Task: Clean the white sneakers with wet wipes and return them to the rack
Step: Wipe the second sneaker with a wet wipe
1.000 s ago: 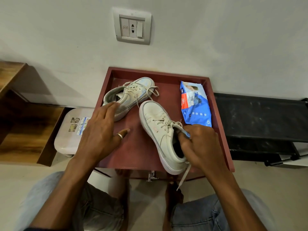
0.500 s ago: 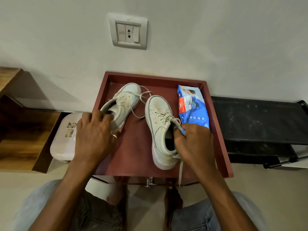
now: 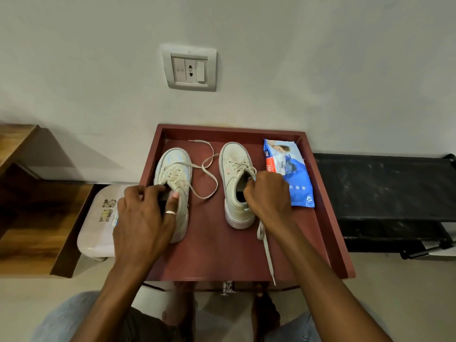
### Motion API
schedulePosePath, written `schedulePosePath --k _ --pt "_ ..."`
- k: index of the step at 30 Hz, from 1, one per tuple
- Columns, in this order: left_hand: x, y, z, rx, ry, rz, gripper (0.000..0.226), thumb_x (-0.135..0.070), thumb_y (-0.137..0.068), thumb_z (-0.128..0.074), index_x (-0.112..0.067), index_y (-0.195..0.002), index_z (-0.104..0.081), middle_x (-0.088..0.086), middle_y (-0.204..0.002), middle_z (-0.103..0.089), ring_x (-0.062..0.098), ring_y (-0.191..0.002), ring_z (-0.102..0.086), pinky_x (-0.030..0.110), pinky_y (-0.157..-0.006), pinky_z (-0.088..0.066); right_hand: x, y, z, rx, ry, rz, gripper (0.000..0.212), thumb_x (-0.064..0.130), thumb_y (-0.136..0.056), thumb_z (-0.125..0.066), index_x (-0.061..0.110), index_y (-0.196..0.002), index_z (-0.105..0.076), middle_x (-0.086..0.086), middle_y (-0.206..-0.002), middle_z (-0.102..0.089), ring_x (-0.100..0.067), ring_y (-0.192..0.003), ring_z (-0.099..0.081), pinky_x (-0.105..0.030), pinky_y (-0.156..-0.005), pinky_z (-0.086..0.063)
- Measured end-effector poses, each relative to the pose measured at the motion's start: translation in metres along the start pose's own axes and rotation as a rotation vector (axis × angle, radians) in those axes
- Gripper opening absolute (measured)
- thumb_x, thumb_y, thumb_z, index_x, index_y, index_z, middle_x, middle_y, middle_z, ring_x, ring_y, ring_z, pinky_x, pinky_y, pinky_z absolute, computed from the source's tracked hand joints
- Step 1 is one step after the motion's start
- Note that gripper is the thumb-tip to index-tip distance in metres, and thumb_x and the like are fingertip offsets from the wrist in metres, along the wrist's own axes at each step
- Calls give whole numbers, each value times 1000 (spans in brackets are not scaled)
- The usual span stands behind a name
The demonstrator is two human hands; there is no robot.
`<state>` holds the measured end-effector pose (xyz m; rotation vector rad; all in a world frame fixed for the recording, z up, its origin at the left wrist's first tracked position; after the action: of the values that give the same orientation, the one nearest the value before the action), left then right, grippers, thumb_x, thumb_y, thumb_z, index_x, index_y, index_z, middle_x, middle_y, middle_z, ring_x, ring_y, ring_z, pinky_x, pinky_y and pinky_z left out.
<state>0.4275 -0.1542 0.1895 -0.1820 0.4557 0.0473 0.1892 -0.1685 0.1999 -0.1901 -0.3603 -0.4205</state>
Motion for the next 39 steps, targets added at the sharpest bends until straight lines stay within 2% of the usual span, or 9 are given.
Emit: schedulePosePath --k 5,11,17,22,27,30,32,36,39 --pt "10 -6 -4 119 0 117 49 -38 -94 -58 -15 -136 -48 15 -128 -56 38 -105 -59 48 -78 -52 -6 -8 -8 30 -74 -30 35 33 -95 -48 8 -75 -61 -7 -77 -62 -22 -66 -53 -28 -57 -35" --pt "8 0 8 153 69 86 21 -15 -86 -57 -12 -106 -59 12 -103 -59 29 -81 -45 39 -71 -38 -11 9 -1 -52 -230 -53 51 54 -95 -44 17 -60 -40 -5 -71 -57 -20 -68 -53 -30 -59 -34" --pt "10 28 9 165 149 -36 7 -19 -82 -60 -19 -89 -57 8 -91 -64 28 -76 -57 34 -61 -41 0 61 18 -125 -468 106 30 32 -100 -47 19 -73 -48 -2 -79 -55 -13 -74 -50 -27 -63 -38" --pt "5 46 9 189 189 -60 17 -18 -85 -62 -13 -101 -64 12 -98 -66 28 -83 -58 32 -63 -37 4 109 25 -140 -617 140 21 23 -98 -53 13 -103 -71 -1 -103 -61 -4 -90 -57 -20 -78 -48" --pt "-1 59 14 252 213 11 30 -27 -89 -60 -14 -117 -61 14 -115 -61 32 -95 -61 41 -78 -53 24 139 46 56 -962 -69 21 19 -98 -53 16 -84 -68 -3 -110 -60 0 -74 -63 -23 -62 -54" --pt "-4 73 20 288 185 90 45 -39 -97 -57 -10 -131 -51 16 -134 -50 37 -108 -60 39 -80 -47 31 142 48 78 -851 2 23 17 -90 -59 13 -109 -72 -1 -116 -66 -10 -96 -66 -34 -85 -56" --pt "-4 79 27 280 204 129 51 -44 -99 -53 -7 -134 -47 19 -139 -46 38 -114 -57 39 -81 -44 37 147 53 124 -799 22 31 12 -88 -60 15 -117 -69 6 -115 -68 -6 -105 -63 -31 -97 -51" --pt "0 78 41 240 186 102 43 -38 -102 -50 -5 -129 -48 19 -131 -54 35 -115 -56 40 -85 -45 50 168 61 96 -766 97 35 2 -84 -52 20 -106 -72 16 -103 -67 13 -95 -57 -5 -84 -43" --pt "2 70 51 248 122 87 39 -37 -100 -51 -7 -125 -47 18 -131 -50 38 -112 -57 42 -84 -47 54 184 55 22 -676 175 29 5 -85 -49 18 -79 -73 17 -81 -63 5 -83 -57 -6 -73 -39"
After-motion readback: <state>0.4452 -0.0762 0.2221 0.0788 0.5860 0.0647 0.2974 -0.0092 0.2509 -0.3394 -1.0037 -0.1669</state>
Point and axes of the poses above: each hand's wrist, its own y-axis away from the middle knuckle, its own z-axis out of the back of the hand, x = y × z, the point moved 2 cm from there along -y, towards the middle knuckle
